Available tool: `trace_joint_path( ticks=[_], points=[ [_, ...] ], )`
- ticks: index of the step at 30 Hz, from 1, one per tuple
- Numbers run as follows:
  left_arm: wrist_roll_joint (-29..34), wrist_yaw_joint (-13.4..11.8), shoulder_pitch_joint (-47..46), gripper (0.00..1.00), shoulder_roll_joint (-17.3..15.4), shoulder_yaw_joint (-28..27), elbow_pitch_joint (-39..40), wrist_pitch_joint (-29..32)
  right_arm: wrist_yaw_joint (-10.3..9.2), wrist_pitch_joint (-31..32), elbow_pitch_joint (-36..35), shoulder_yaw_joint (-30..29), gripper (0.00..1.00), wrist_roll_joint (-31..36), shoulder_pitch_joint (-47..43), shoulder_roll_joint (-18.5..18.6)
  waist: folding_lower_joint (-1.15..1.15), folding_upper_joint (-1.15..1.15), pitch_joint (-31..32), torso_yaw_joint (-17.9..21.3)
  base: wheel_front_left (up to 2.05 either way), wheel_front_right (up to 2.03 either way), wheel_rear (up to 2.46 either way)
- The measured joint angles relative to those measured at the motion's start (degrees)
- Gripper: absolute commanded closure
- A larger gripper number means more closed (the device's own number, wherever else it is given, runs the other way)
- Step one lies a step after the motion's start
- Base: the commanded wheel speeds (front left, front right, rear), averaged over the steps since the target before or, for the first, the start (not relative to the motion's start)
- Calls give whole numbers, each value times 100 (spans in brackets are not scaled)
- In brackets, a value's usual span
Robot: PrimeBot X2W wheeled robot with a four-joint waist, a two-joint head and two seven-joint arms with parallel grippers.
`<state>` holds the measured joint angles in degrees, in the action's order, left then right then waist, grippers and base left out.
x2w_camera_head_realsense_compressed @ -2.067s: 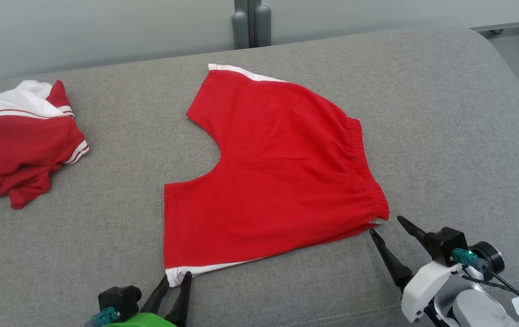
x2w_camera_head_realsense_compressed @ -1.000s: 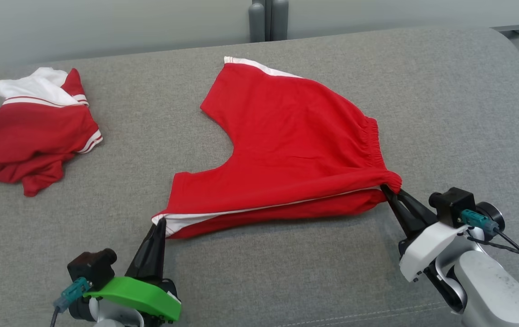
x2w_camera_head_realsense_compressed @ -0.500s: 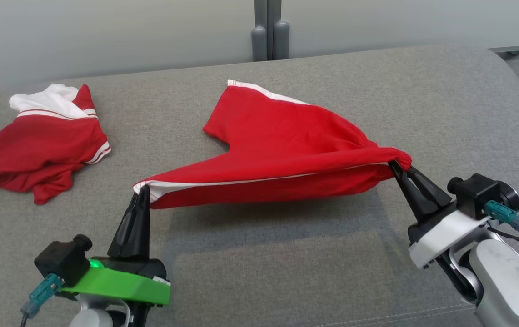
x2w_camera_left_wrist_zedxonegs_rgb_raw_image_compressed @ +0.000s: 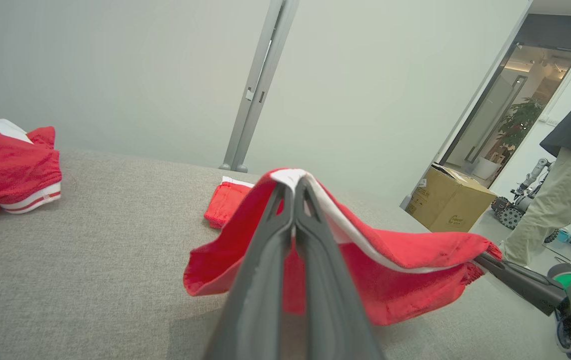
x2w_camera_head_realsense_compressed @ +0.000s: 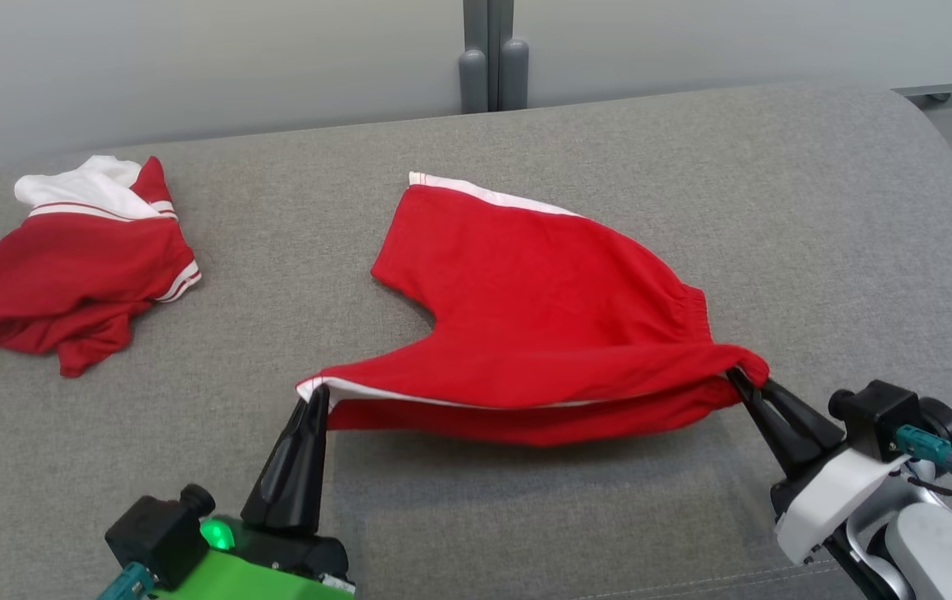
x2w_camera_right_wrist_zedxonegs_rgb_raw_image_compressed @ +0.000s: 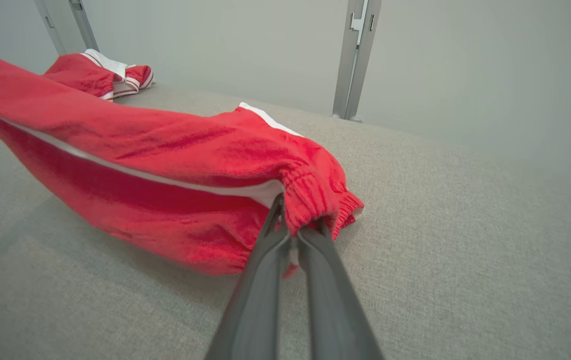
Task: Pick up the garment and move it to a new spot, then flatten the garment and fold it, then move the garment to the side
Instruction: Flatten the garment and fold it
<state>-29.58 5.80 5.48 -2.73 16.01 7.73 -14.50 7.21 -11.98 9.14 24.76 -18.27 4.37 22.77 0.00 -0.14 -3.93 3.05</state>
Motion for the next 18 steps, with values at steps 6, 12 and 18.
trace_joint_path(
  ticks=[6,12,18],
  points=[
    [0,-27,240,100,-67,-30,-213,109,0,172,46,93,100,-337,-177,20,0,0,-125,23,0,0,0],
    [182,-27,-305,100,-322,-19,-412,449,0,247,-93,197,100,-815,211,-105,0,0,-360,86,0,0,0],
    [433,-70,-1623,100,-405,-7,-810,927,0,468,36,18,100,-1270,836,-270,0,0,-700,201,0,0,0]
  ],
)
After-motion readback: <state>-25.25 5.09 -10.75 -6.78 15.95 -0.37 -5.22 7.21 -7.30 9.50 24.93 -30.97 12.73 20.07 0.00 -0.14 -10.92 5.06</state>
